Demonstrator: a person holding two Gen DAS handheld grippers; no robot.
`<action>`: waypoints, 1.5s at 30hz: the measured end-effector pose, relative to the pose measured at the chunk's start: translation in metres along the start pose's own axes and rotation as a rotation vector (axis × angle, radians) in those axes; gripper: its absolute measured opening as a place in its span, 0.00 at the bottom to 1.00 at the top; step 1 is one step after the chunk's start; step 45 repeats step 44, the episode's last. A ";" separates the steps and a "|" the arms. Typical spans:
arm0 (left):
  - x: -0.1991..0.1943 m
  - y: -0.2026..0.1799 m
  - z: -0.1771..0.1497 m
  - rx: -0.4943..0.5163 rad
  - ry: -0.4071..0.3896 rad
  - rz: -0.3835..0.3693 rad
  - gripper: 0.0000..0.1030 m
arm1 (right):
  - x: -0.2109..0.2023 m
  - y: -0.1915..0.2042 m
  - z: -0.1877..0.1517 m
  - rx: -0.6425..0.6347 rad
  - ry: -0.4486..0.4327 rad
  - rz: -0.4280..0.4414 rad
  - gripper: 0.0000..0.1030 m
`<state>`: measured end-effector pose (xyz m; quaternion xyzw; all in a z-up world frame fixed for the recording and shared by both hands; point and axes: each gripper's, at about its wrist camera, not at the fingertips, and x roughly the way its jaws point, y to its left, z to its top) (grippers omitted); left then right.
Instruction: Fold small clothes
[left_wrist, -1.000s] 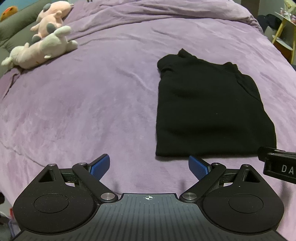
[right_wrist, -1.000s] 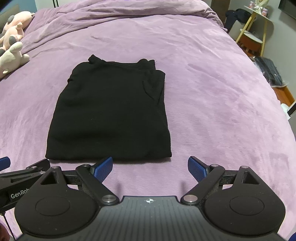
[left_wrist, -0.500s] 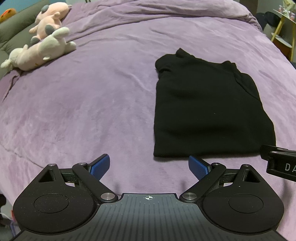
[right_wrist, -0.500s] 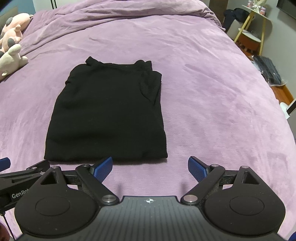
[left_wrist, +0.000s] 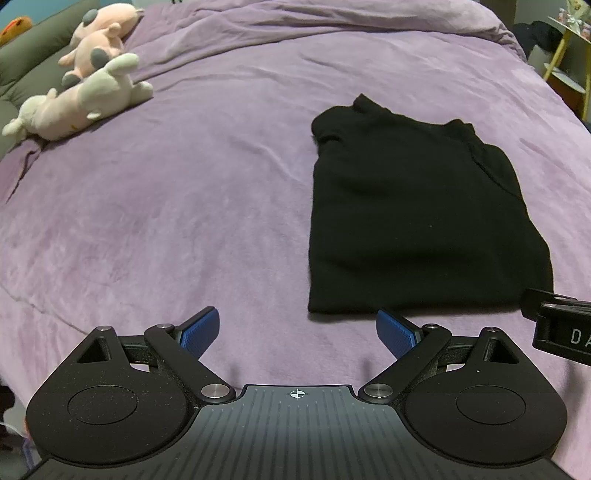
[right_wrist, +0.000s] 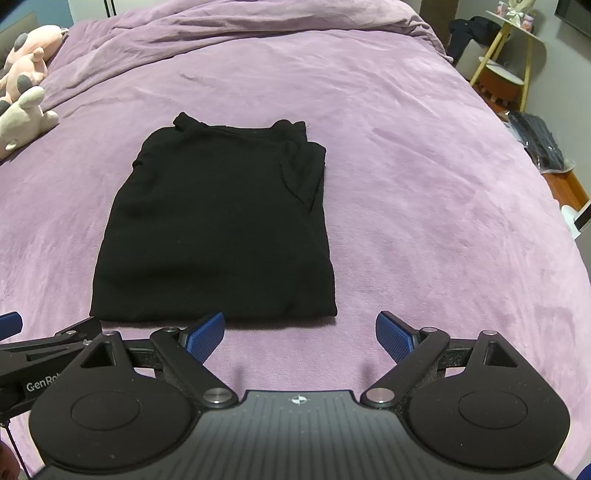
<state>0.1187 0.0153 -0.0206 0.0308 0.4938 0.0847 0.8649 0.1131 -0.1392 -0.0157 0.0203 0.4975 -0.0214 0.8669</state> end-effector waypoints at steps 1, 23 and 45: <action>0.000 0.000 0.000 0.000 0.000 0.000 0.93 | -0.001 0.000 0.000 -0.001 -0.001 0.000 0.87; 0.005 -0.007 0.004 0.020 0.011 -0.018 0.93 | 0.004 -0.005 0.002 -0.002 -0.006 -0.002 0.88; 0.000 -0.012 0.005 0.067 -0.037 0.024 0.93 | 0.002 -0.007 0.001 0.005 -0.014 -0.013 0.88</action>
